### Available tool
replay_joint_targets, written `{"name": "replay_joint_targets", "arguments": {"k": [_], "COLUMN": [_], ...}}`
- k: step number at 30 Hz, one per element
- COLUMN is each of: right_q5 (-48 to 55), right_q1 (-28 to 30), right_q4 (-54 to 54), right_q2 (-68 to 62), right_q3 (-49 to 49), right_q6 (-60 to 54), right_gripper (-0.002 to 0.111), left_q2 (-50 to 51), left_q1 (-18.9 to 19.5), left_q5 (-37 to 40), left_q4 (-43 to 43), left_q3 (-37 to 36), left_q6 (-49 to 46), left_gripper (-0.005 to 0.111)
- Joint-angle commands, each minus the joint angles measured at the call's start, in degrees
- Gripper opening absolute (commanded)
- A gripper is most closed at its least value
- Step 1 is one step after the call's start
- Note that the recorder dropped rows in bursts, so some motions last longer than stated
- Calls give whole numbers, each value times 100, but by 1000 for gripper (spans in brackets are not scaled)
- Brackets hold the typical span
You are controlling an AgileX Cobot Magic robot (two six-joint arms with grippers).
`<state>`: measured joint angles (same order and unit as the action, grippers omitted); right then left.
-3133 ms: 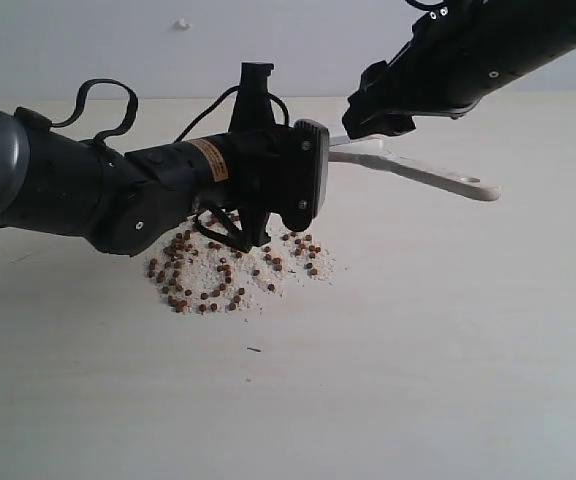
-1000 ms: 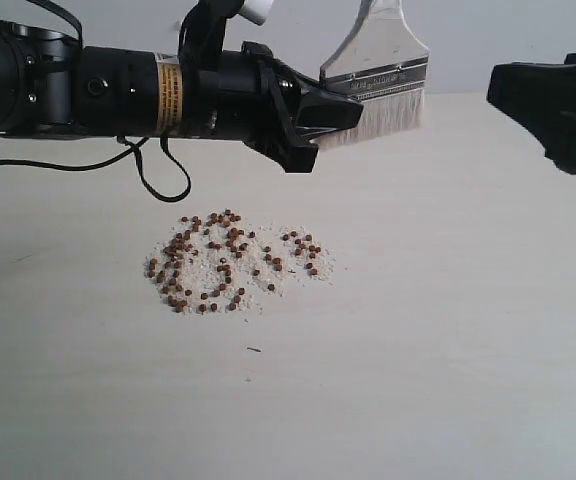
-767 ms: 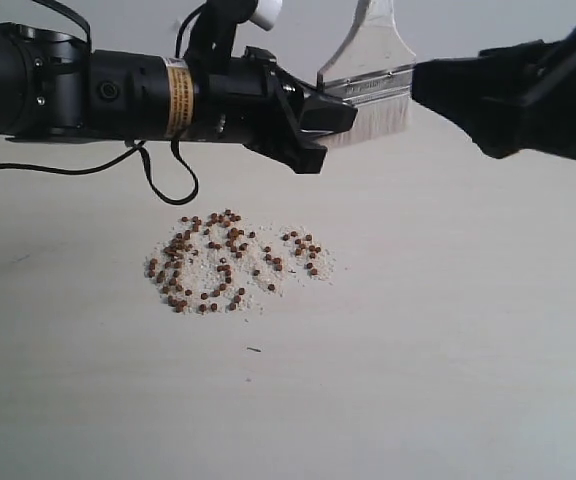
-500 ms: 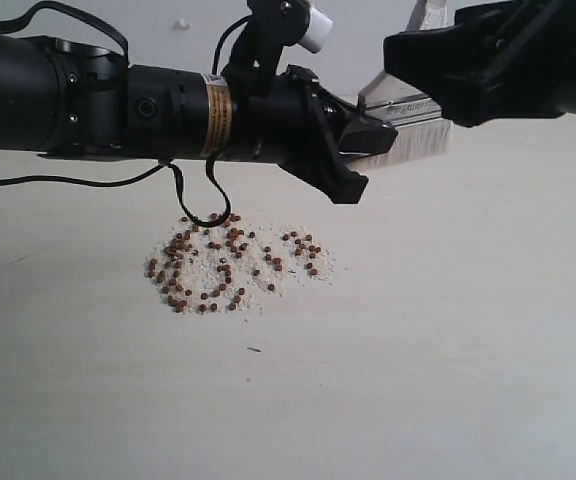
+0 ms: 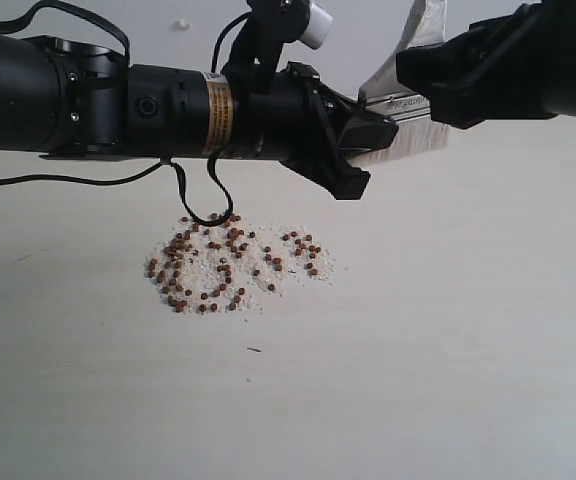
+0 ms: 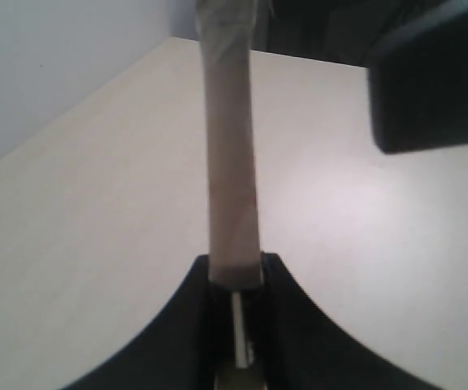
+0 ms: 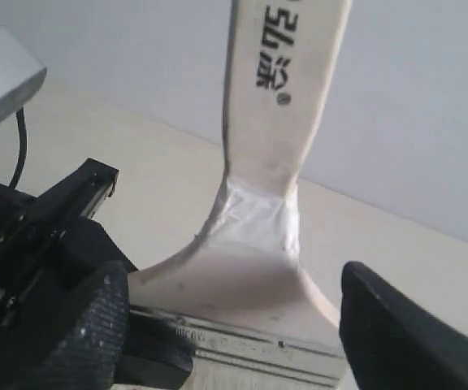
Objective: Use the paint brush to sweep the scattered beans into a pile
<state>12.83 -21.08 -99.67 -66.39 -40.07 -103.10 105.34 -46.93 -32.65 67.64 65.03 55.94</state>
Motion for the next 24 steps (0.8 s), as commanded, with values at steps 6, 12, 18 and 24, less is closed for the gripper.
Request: {"name": "replay_joint_targets", "arguments": {"k": [6, 12, 18, 24], "right_q5": [68, 67, -80, -95], "right_q1": [4, 4, 4, 4], "right_q4": [-27, -27, -27, -27], "right_q2": [-355, -685, -823, -823], "right_q3": [-569, -686, -686, -686], "right_q6": [41, 88, 88, 88], "right_gripper": [68, 66, 55, 28], "left_q2": [-68, -68, -68, -68], "left_q1": [-24, -48, -48, -48], "left_q5": [-82, -170, -170, -170], "left_q4": [-103, -103, -103, -103], "left_q3": [46, 46, 46, 46], "left_q6": [-30, -30, -30, -30], "left_gripper": [0, 0, 0, 0]}}
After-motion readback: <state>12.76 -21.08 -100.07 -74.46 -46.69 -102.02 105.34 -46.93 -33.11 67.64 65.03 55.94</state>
